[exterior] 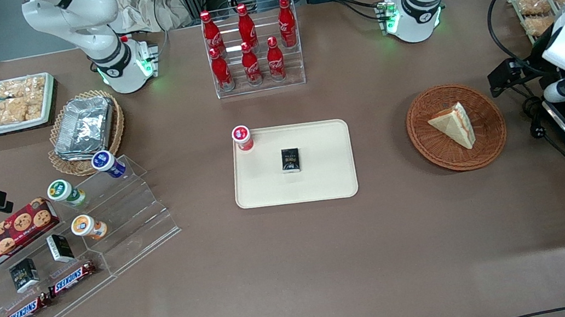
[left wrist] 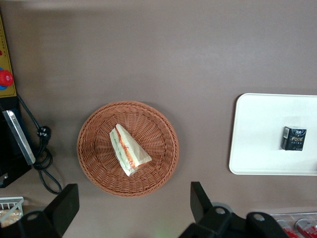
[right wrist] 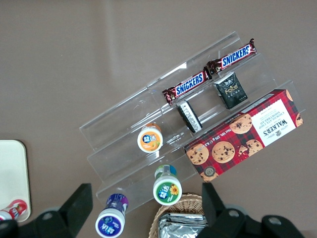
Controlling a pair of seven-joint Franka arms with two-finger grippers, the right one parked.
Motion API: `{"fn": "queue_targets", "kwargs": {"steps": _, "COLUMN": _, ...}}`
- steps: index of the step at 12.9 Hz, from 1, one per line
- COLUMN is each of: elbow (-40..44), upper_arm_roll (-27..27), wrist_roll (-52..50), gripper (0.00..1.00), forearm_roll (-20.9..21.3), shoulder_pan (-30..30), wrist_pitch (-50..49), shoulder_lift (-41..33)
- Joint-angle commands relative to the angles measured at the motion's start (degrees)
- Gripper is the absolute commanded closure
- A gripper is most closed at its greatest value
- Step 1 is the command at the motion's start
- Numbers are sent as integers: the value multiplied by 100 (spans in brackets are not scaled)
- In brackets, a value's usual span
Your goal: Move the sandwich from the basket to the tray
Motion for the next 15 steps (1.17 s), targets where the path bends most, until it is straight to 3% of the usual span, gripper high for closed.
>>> {"fn": "queue_targets", "kwargs": {"steps": 1, "elbow": 128, "upper_arm_roll": -8, "wrist_roll": 170, "gripper": 0, "forearm_roll": 39, "shoulder_pan": 36, "wrist_pitch": 1, "shoulder_lift": 43}}
{"fn": "queue_targets", "kwargs": {"steps": 8, "elbow": 225, "upper_arm_roll": 10, "wrist_roll": 180, "gripper": 0, "forearm_roll": 74, "shoulder_pan": 45, "wrist_pitch": -69, "shoulder_lift": 112}}
{"fn": "queue_targets", "kwargs": {"steps": 11, "elbow": 24, "upper_arm_roll": 27, "wrist_roll": -846, "gripper": 0, "forearm_roll": 83, "shoulder_pan": 45, "wrist_pitch": -131, "shoulder_lift": 51}}
{"fn": "queue_targets", "kwargs": {"steps": 12, "elbow": -64, "upper_arm_roll": 27, "wrist_roll": -1633, "gripper": 0, "forearm_roll": 92, "shoulder_pan": 45, "wrist_pitch": -192, "shoulder_lift": -45}}
{"fn": "queue_targets", "kwargs": {"steps": 15, "elbow": -783, "upper_arm_roll": 36, "wrist_roll": -2922, "gripper": 0, "forearm_roll": 39, "shoulder_pan": 334, "wrist_pitch": -245, "shoulder_lift": -650}}
